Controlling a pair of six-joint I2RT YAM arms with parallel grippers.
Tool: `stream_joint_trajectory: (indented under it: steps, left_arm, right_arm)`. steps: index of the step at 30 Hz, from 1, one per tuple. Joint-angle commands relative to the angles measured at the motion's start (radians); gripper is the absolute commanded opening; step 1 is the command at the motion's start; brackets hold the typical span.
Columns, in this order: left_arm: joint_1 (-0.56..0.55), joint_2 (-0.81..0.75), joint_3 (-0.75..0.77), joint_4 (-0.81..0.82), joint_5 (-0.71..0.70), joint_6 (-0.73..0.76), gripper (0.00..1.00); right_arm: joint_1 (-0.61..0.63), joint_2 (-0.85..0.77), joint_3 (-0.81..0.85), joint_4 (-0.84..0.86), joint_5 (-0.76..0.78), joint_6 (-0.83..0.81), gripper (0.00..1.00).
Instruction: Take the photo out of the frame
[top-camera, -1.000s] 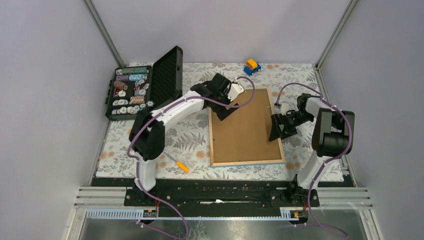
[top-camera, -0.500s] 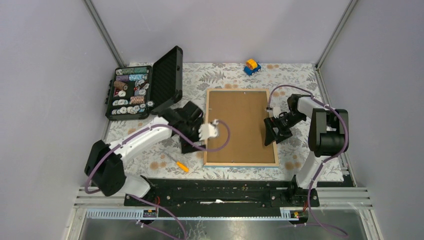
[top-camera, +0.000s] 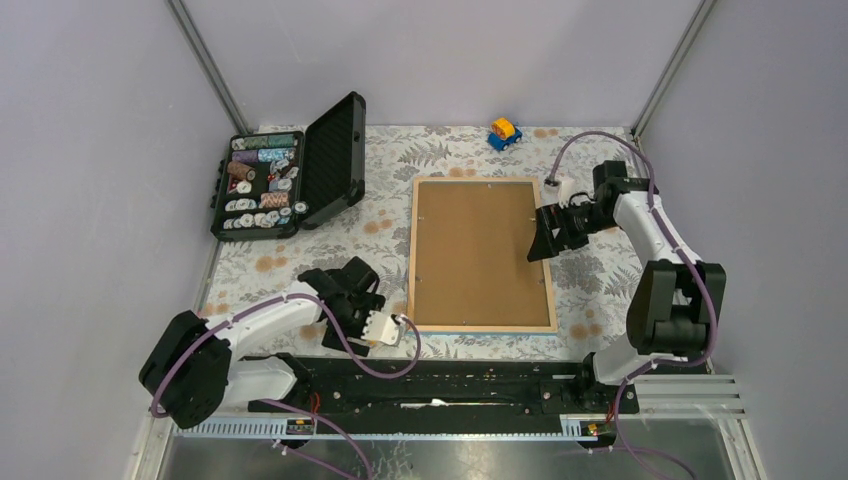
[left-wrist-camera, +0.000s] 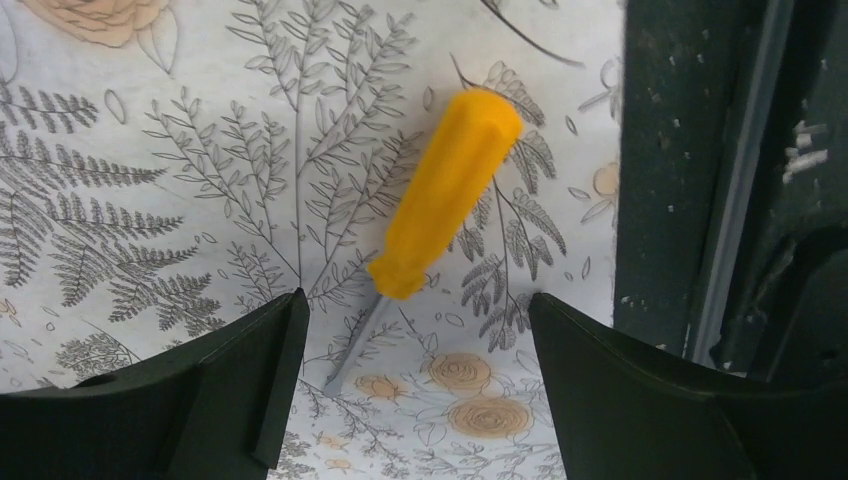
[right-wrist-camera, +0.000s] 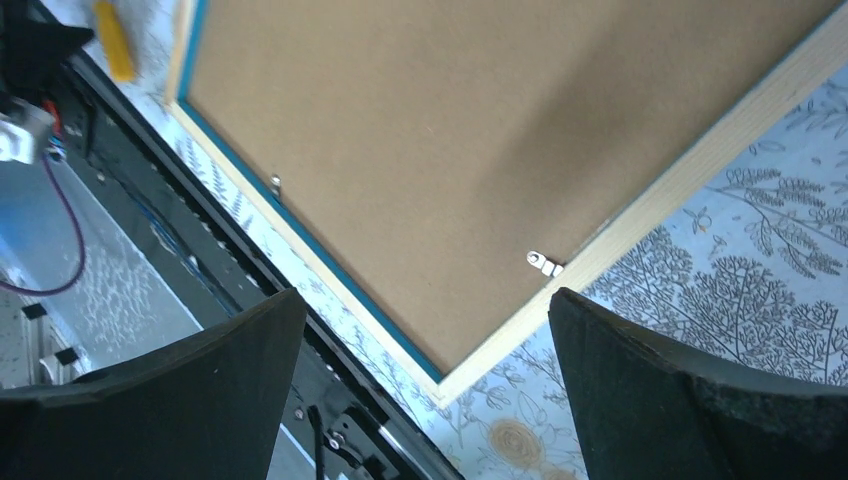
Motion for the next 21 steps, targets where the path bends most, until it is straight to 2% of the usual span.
stream_joint_trajectory:
  steps: [1,5,8,13,18,21]
  left_arm:
    - [0.03,0.003,-0.045,0.085,0.049,0.156,0.87]
    - [0.032,0.002,-0.054,0.088,0.159,0.158,0.81]
    - [0.032,0.004,-0.078,0.106,0.178,0.159,0.73]
    - [0.032,0.007,-0.092,0.165,0.231,0.086,0.48]
    - [0.032,0.051,-0.033,0.176,0.249,-0.028,0.2]
    - [0.03,0.001,0.009,0.133,0.288,-0.081,0.12]
  right_arm:
    - [0.006,-0.068,0.01,0.078,-0.129,0.096,1.0]
    - [0.006,-0.067,0.018,0.08,-0.174,0.115,1.0]
    - [0.006,-0.072,0.014,0.076,-0.238,0.114,1.0]
    - [0.007,-0.073,0.022,0.096,-0.314,0.149,1.0]
    - [0.014,-0.061,0.035,0.101,-0.343,0.174,1.0]
    - [0.019,-0.07,0.025,0.131,-0.381,0.208,1.0]
